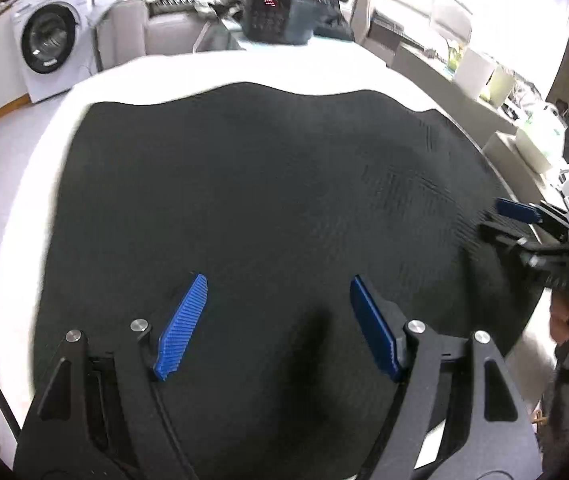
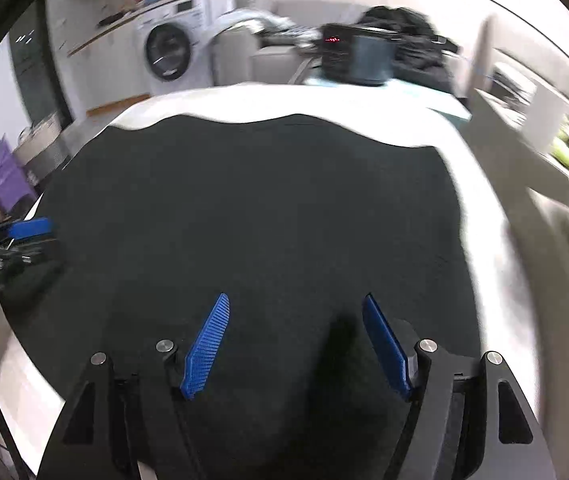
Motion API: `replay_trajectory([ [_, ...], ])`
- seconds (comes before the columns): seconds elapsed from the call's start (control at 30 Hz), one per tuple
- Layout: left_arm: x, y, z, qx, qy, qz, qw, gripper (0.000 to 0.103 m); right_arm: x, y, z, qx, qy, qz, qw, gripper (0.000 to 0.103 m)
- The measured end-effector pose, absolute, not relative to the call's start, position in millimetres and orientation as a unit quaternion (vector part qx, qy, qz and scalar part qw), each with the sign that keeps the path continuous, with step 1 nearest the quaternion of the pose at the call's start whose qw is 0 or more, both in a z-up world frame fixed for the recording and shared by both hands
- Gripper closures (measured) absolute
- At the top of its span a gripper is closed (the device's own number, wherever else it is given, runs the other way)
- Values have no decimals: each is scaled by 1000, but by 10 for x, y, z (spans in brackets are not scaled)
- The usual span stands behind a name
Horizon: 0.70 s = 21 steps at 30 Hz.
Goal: Fold small clothes
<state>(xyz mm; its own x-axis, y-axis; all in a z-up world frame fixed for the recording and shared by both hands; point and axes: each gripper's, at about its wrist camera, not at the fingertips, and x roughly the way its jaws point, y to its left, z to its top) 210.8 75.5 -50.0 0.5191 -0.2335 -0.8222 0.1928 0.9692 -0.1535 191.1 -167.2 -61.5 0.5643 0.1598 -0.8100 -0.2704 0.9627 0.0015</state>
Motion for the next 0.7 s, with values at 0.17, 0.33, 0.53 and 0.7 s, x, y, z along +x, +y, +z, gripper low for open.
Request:
replay_trajectory([
  [0.17,2299,590,-601,12,476,-123,870,31,2222,-1344,-815,-102,470,141,865,32],
  [0.33,2223,955,-606,-7,476,-94,874,32,2281,-1799,-779,-86,470,95,873,28],
  [0.53,2159,1171,-529,-14,472,-78,878,31,2337,-2256,-745,-61,469,49,880,27],
  [0.7,2555,916,-407,-25,458,-114,881,31,2390,-1861,-586,-92,441,104,887,27],
])
